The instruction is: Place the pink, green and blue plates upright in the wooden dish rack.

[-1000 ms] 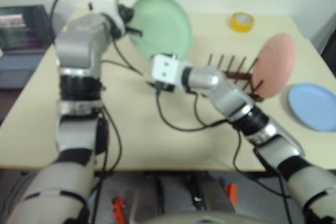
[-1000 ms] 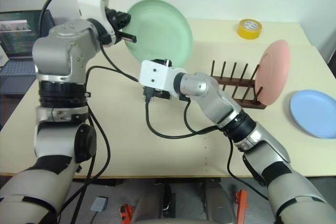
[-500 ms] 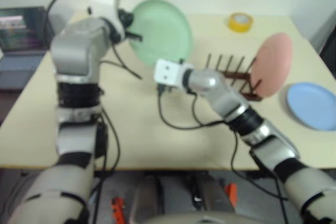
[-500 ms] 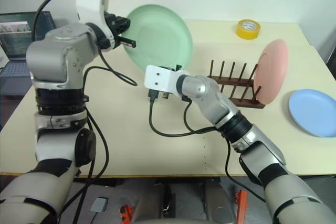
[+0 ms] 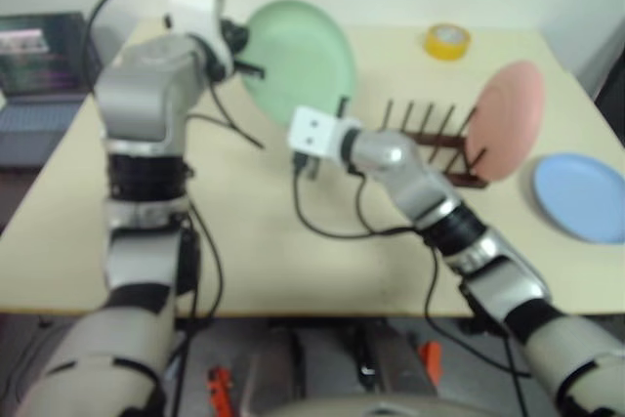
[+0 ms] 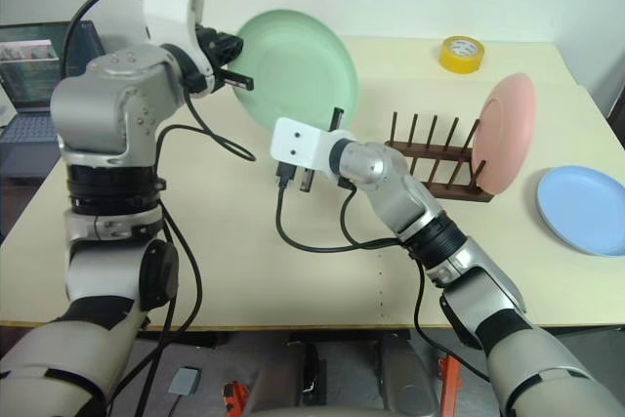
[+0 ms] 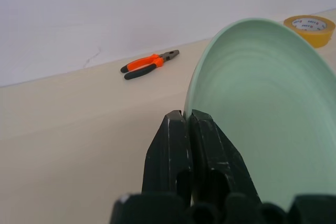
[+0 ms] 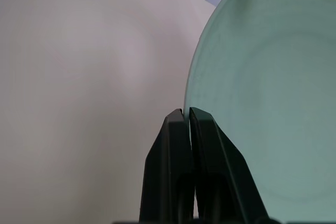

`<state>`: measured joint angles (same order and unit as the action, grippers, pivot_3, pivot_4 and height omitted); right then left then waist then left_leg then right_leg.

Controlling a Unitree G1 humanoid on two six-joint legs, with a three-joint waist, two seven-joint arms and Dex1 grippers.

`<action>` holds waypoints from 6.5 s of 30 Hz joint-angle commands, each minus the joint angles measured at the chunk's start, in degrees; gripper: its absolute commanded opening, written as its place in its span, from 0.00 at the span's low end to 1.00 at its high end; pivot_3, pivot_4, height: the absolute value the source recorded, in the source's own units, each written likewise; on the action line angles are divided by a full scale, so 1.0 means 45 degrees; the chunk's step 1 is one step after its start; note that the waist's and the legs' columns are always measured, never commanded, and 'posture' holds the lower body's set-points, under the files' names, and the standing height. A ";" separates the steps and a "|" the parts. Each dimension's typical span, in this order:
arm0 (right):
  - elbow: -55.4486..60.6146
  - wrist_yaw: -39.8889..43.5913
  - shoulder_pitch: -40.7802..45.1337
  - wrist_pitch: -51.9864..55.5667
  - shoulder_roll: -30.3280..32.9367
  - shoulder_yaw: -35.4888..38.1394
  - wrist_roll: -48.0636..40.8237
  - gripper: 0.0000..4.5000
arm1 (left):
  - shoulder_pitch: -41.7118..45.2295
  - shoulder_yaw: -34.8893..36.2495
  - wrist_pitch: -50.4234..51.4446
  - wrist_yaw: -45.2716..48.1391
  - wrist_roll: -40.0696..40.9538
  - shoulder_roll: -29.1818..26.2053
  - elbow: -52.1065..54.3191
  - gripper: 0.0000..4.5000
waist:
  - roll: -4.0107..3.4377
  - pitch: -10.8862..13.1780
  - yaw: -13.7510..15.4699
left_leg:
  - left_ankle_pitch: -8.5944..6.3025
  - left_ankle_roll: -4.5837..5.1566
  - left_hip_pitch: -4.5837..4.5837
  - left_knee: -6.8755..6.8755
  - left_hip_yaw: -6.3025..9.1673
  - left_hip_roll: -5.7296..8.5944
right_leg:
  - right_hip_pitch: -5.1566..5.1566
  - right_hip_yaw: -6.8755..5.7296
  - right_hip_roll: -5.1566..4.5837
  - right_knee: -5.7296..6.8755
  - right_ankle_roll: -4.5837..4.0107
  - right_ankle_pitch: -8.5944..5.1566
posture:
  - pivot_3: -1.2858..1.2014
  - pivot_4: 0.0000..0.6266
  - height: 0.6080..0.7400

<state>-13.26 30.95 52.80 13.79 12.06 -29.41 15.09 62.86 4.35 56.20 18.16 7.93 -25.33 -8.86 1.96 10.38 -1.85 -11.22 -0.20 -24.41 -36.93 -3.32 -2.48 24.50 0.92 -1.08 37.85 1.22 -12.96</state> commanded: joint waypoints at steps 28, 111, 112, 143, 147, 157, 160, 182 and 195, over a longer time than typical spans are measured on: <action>0.1630 0.0582 -0.0099 -0.0446 -0.0220 0.3011 -0.2106 0.00 | -0.0740 0.1869 -0.6220 0.6405 0.2124 -0.4443 -0.0057 0.99 | -0.0002 0.0001 -0.0031 | -0.0002 -0.0007 -0.0006 0.0048 -0.0011 -0.0016 | 0.0051 0.0010 0.0000 0.0001 -0.0034 -0.0012 | 0.52 0.24 1.00; 0.4878 -0.6825 -0.3619 1.0602 0.5178 1.3536 -2.2570 0.00 | -0.5992 0.1475 -0.6973 0.9005 0.4283 -0.4126 0.1478 0.99 | 0.0002 -0.0002 0.0012 | -0.0003 0.0004 -0.0025 0.0186 -0.0010 -0.0021 | 0.0023 0.0012 0.0009 -0.0198 0.0031 -0.0039 | 0.52 0.24 1.00; 0.4859 -0.6794 -0.3697 1.0572 0.5219 1.3526 -2.2578 0.00 | -0.5995 0.1476 -0.6976 0.9008 0.4282 -0.4126 0.1477 0.99 | 0.0002 -0.0002 0.0011 | -0.0003 0.0004 -0.0025 0.0187 -0.0012 -0.0022 | 0.0024 0.0013 0.0009 -0.0198 0.0031 -0.0039 | 0.52 0.24 1.00; 0.5078 -0.5036 -0.4643 1.0081 0.6064 1.2773 -2.0926 0.51 | -0.5983 0.1305 -0.7080 0.8923 0.3986 -0.4053 0.1288 1.00 | 0.0003 -0.0002 0.0026 | -0.0003 0.0004 -0.0024 0.0182 -0.0010 -0.0021 | 0.0022 0.0011 0.0011 -0.0194 0.0036 -0.0035 | 0.52 0.24 1.00; 0.5107 -0.4855 -0.4623 1.0153 0.6056 1.2740 -2.0948 0.51 | -0.5989 0.1299 -0.7095 0.8869 0.4009 -0.4055 0.1289 1.00 | 0.0003 -0.0002 0.0025 | -0.0002 0.0004 -0.0024 0.0181 -0.0010 -0.0021 | 0.0022 0.0010 0.0011 -0.0193 0.0036 -0.0035 | 0.52 0.24 1.00; 0.5316 -0.4644 -0.4734 1.0092 0.6109 1.2708 -2.0713 1.00 | -0.6027 0.1287 -0.7111 0.8795 0.3999 -0.4064 0.1253 1.00 | 0.0003 -0.0003 0.0025 | -0.0002 0.0004 -0.0023 0.0179 -0.0010 -0.0021 | 0.0022 0.0012 0.0012 -0.0191 0.0037 -0.0035 | 0.52 0.24 1.00; 0.5421 -0.4540 -0.4770 1.0077 0.6155 1.2688 -2.0668 1.00 | -0.6032 0.1284 -0.7111 0.8776 0.3989 -0.4060 0.1244 1.00 | 0.0003 -0.0003 0.0023 | -0.0002 0.0004 -0.0024 0.0179 -0.0010 -0.0021 | 0.0022 0.0010 0.0012 -0.0190 0.0037 -0.0035 | 0.52 0.24 1.00; 0.6956 -0.1986 -0.4614 0.9083 0.8340 1.0168 -1.5822 1.00 | -0.6081 0.1214 -0.7055 0.8607 0.3902 -0.4005 0.1300 1.00 | 0.0004 -0.0003 0.0025 | -0.0002 0.0004 -0.0020 0.0170 -0.0011 -0.0020 | 0.0022 0.0012 0.0011 -0.0187 0.0039 -0.0034 | 0.52 0.24 1.00; 0.6761 0.0140 -0.4107 0.7578 0.9686 0.9359 -1.2589 1.00 | -0.6167 0.1078 -0.6933 0.8993 0.4021 -0.4116 0.1428 1.00 | 0.0004 -0.0003 0.0030 | -0.0002 0.0003 -0.0020 0.0164 -0.0015 -0.0017 | 0.0021 0.0008 0.0010 -0.0185 0.0039 -0.0033 | 0.52 0.24 1.00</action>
<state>16.05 29.82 32.47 49.73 53.96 11.56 -42.61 35.08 9.13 25.57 57.51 25.41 -43.00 -4.11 1.97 10.37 -1.71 -11.23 -0.19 -24.50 -36.19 -3.39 -2.55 24.60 0.97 -1.03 37.02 1.40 -13.11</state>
